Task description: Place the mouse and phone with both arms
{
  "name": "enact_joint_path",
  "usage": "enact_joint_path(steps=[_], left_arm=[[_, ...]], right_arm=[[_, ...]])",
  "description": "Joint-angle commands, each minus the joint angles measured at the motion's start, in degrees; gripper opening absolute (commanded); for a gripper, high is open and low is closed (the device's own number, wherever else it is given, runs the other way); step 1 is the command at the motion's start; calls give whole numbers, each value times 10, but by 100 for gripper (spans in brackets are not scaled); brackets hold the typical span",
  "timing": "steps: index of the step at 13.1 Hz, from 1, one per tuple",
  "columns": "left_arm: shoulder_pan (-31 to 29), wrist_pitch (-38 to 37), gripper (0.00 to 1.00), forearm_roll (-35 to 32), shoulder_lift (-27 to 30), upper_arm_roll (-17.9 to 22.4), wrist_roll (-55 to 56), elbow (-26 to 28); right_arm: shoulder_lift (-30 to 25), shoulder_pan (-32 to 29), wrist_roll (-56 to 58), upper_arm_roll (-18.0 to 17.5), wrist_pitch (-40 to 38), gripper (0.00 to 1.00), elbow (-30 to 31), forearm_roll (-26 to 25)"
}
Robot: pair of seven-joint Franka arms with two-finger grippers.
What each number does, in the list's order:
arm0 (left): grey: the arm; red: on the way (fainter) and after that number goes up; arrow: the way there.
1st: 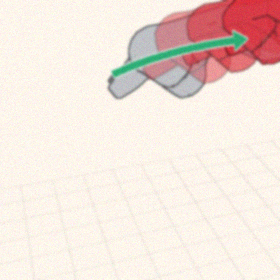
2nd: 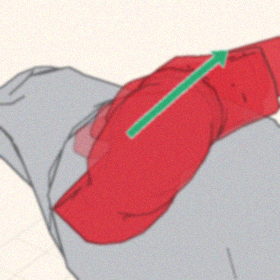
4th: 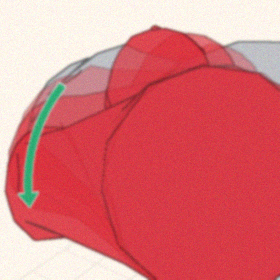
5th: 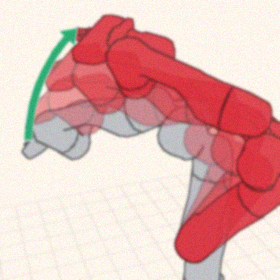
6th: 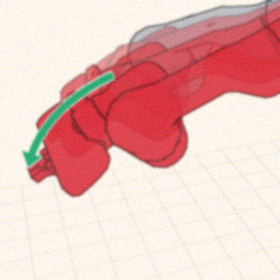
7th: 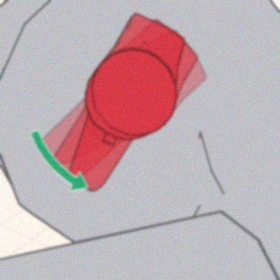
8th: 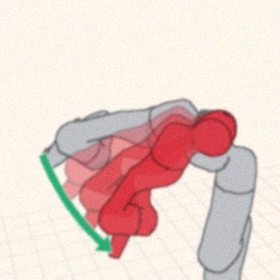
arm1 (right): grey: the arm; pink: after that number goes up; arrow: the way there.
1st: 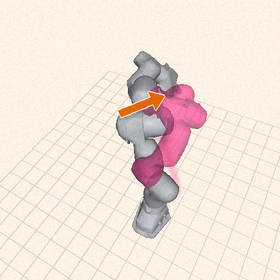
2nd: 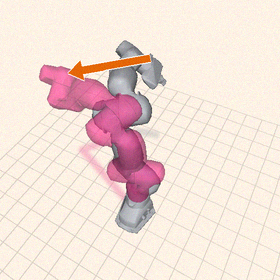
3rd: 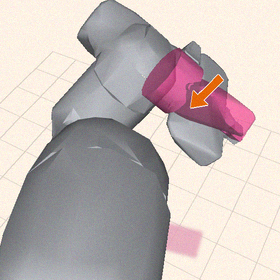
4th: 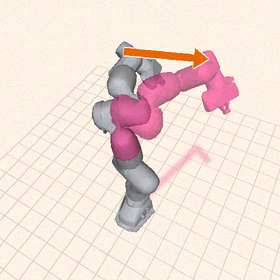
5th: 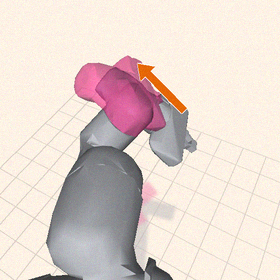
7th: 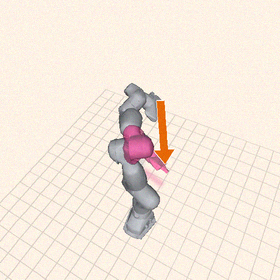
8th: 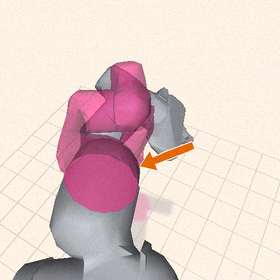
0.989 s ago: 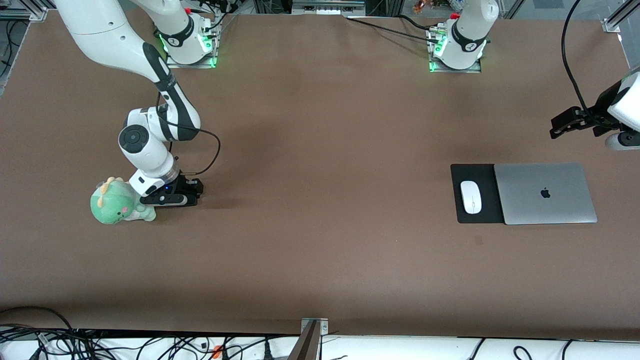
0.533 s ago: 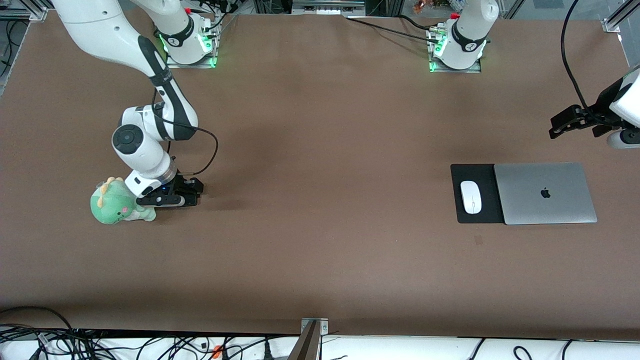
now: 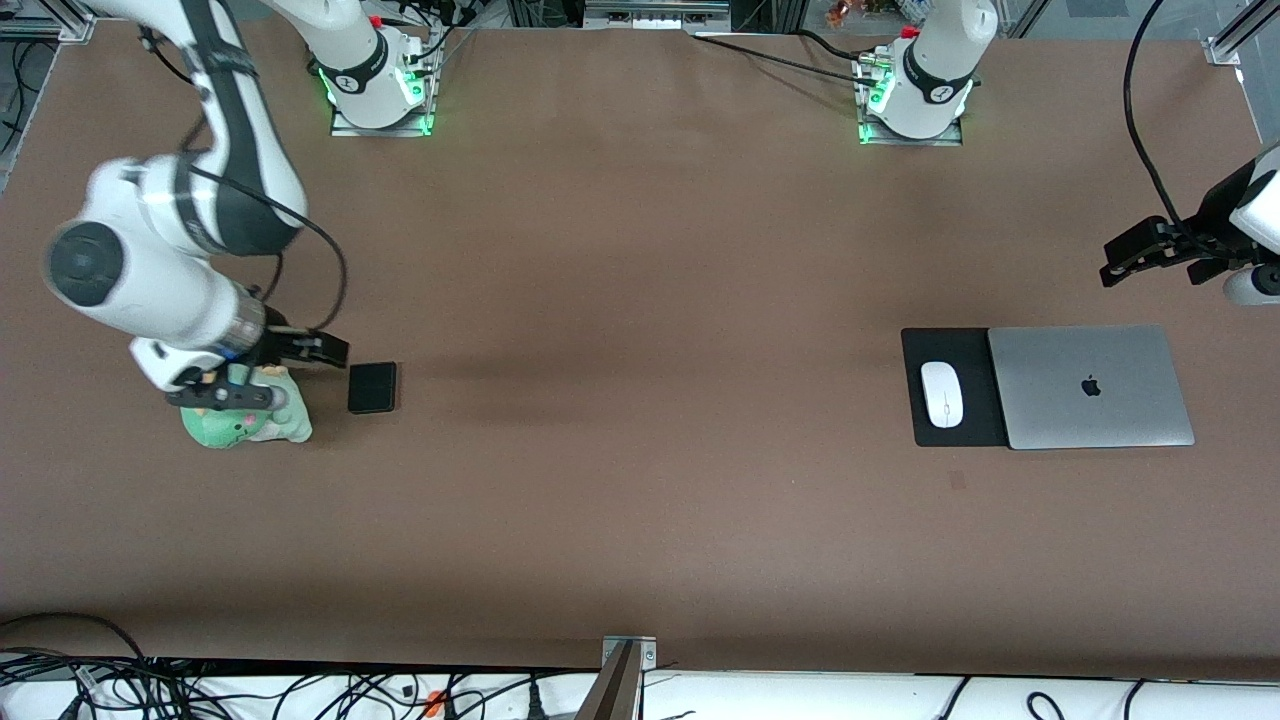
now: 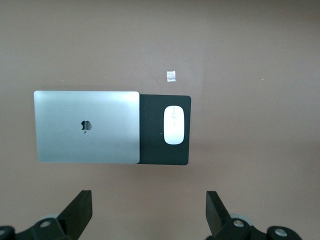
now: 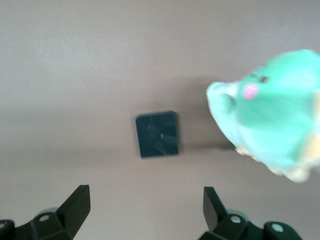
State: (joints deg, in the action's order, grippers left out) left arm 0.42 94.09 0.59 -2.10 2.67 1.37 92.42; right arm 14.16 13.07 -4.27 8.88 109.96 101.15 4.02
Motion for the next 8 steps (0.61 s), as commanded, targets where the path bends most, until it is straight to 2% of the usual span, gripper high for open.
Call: enact_joint_path(steps=[1,5,7,8], left_arm=[[4,-28,100,20,-13,6,8,-23],[0,-35,100,20,-11,6,14,-31],[-1,-37,100,19,-11,7,35,-34],[-1,-37,100,19,-11,6,32,-36]], right_arm=[[-47,-5,45,27,-57,100,-10,12],[-116,-8,45,35,-136,100,-10,6],[-134,-37,45,26,-174,100,-23,0],[-136,-60,45,8,-197,100,-37,-2]])
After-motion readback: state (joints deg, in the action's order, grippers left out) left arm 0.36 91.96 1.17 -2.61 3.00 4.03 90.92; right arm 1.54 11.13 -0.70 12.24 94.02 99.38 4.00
